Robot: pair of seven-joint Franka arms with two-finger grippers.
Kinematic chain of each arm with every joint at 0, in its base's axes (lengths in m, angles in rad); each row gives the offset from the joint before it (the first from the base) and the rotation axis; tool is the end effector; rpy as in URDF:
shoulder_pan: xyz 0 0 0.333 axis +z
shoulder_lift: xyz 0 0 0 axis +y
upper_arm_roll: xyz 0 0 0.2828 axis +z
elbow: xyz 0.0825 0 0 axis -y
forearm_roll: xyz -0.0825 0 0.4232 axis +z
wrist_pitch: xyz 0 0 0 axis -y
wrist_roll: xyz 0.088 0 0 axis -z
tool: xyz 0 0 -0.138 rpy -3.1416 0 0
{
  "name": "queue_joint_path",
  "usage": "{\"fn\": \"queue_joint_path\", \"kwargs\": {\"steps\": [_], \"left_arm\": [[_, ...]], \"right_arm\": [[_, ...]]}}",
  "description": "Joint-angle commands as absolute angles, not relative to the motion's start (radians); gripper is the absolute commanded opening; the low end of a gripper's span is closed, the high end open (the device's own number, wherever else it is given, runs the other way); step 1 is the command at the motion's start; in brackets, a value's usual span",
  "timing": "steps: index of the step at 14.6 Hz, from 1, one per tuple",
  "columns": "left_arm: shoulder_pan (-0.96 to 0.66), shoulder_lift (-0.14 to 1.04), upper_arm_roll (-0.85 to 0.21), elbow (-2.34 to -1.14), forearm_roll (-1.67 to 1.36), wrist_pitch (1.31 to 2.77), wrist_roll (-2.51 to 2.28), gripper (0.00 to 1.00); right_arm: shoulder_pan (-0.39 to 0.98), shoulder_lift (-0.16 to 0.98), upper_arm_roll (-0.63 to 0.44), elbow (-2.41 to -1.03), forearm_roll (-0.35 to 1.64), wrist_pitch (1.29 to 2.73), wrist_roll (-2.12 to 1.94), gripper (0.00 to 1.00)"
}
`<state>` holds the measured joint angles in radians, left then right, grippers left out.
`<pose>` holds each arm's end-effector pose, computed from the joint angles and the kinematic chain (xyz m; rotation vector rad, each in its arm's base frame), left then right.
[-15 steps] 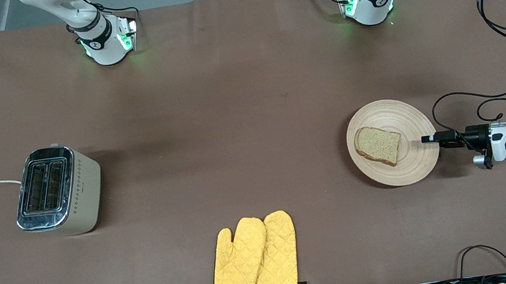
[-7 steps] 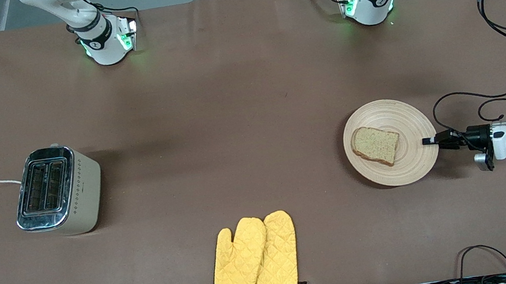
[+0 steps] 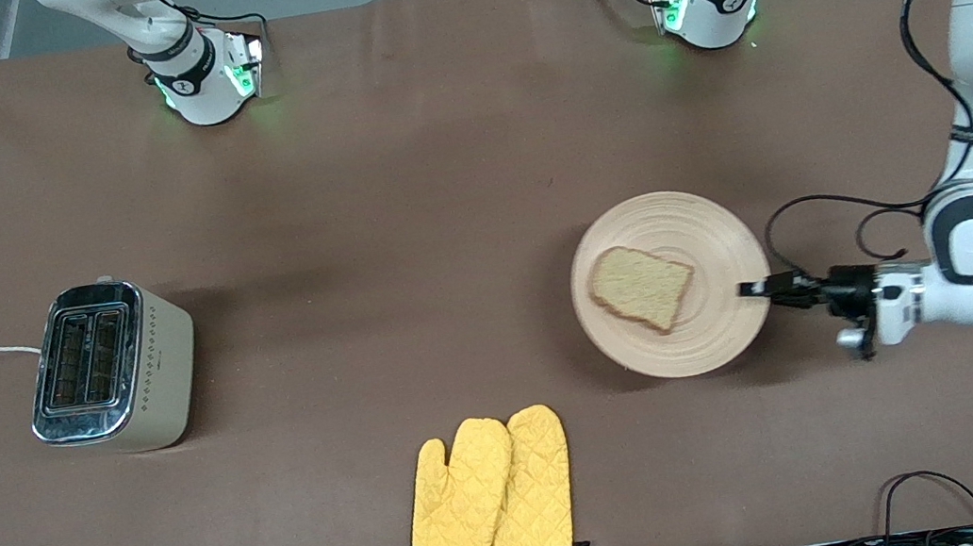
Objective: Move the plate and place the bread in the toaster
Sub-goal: 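Push the plate with the left gripper toward the toaster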
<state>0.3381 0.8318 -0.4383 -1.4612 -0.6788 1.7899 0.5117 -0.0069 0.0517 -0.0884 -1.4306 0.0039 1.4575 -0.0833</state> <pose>0.6788 -0.1095 0.1666 2.0914 -0.2408 -0.2544 0.5932 -0.0549 0.5907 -3.1398 0.0181 0.0386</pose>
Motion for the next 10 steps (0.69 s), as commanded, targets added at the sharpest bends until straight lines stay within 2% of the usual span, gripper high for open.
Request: {"fn": "queue_joint_path", "kwargs": {"steps": [1, 2, 6, 8, 10], "left_arm": [[0.191, 0.831, -0.466, -1.465, -0.806, 1.919, 0.445, 0.00], [0.123, 0.845, -0.466, -1.465, -0.865, 1.977, 0.443, 0.00], [-0.194, 0.925, -0.462, -1.433, -1.089, 2.365, 0.425, 0.00], [-0.302, 1.015, -0.457, -1.327, -1.109, 2.414, 0.411, 0.00], [-0.362, 1.057, -0.457, -1.287, -1.135, 2.460, 0.416, 0.00]], "right_arm": [[-0.009, 0.037, -0.086, -1.442, -0.005, 1.450, -0.071, 1.00], [-0.009, 0.037, -0.086, -1.443, -0.006, 1.450, -0.072, 1.00], [-0.023, 0.041, -0.089, -1.453, -0.003, 1.451, -0.100, 1.00], [-0.022, 0.055, -0.089, -1.456, 0.005, 1.465, -0.094, 1.00], [-0.012, 0.098, -0.086, -1.457, 0.026, 1.473, -0.086, 1.00]]}}
